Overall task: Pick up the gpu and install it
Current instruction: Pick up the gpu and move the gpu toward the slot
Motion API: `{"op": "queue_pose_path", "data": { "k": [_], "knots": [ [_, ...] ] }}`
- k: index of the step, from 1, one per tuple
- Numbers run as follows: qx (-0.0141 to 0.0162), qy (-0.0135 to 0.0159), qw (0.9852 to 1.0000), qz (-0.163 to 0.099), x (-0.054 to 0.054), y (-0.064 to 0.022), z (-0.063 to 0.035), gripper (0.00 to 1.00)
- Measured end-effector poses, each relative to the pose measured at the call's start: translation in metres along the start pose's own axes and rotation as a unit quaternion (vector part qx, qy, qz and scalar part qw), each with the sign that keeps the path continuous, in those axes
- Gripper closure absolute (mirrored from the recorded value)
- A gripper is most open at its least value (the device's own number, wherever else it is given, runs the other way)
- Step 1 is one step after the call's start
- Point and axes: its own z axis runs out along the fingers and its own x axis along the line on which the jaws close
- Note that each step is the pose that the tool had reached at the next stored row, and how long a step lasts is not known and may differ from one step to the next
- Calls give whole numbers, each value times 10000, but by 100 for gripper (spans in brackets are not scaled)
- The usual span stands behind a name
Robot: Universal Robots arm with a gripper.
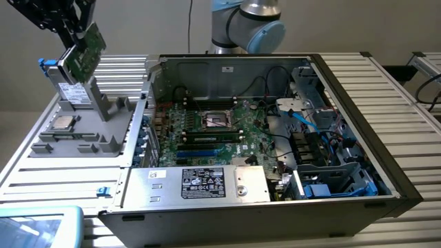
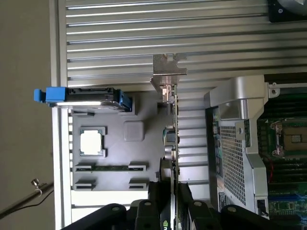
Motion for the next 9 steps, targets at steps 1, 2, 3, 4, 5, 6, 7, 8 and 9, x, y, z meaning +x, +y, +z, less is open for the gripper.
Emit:
{"op": "queue_pose_path", "data": {
  "k": [1,2,3,4,5,6,7,8,9],
  "knots": [
    [0,1,10000,0,0,2,-45,73],
    [0,0,10000,0,0,4,-90,73],
    [0,0,10000,0,0,6,-135,73],
    [0,0,10000,0,1,8,-179,73],
    [1,1,10000,0,1,10,-220,73],
    [5,0,10000,-1,0,10,-225,73],
    [4,-1,10000,-1,0,10,-224,73],
    [5,-1,10000,-1,0,10,-224,73],
    [7,0,10000,-1,-1,10,-226,73]
  ]
}}
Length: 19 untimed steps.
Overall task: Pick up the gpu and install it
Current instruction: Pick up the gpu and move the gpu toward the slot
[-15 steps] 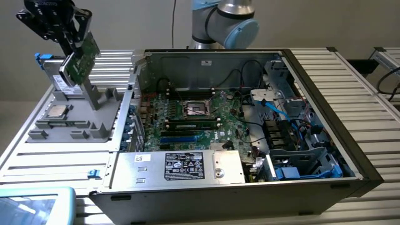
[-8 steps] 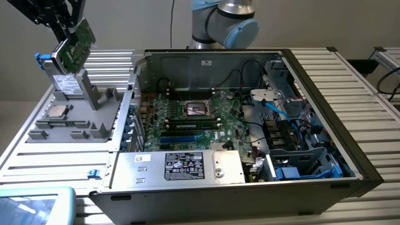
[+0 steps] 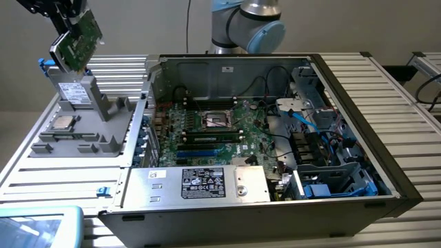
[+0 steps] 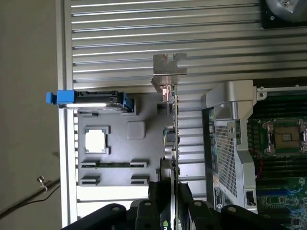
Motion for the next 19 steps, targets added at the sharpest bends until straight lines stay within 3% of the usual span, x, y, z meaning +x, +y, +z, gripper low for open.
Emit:
{"op": "queue_pose_path", "data": {
  "k": [5,10,15,19],
  "knots": [
    [1,17,9991,-416,0,1,-11,73],
    [3,38,9962,-872,0,1,-18,73],
    [5,58,9911,-1327,0,1,-21,73],
    [6,73,9857,-1684,0,1,-21,73]
  ]
}}
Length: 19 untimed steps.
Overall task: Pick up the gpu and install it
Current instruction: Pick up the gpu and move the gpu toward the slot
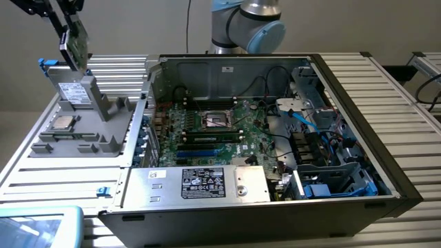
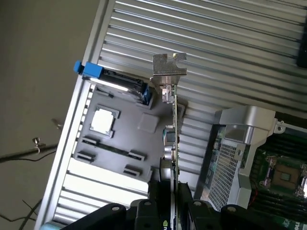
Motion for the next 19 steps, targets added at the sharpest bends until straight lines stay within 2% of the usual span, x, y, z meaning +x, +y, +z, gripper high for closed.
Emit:
{"op": "queue_pose_path", "data": {
  "k": [5,8,13,19],
  "knots": [
    [9,27,9995,-318,0,0,-7,73],
    [10,37,9987,-511,0,0,-9,73],
    [5,69,9967,-806,0,1,-10,73],
    [1,102,9933,-1153,0,0,-10,73]
  ]
}}
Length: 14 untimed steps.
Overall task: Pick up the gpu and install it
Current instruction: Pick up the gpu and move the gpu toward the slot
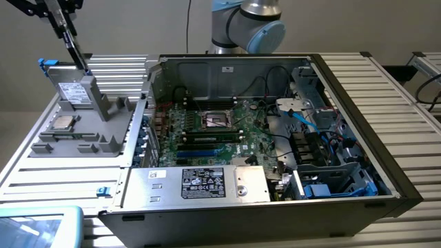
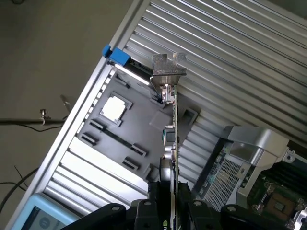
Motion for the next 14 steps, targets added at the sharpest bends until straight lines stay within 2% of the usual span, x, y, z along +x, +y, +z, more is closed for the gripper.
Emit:
{"op": "queue_pose_path", "data": {
  "k": [7,14],
  "knots": [
    [1,28,9992,-410,-1,1,0,73],
    [-1,54,9972,-743,-4,7,0,73]
  ]
}}
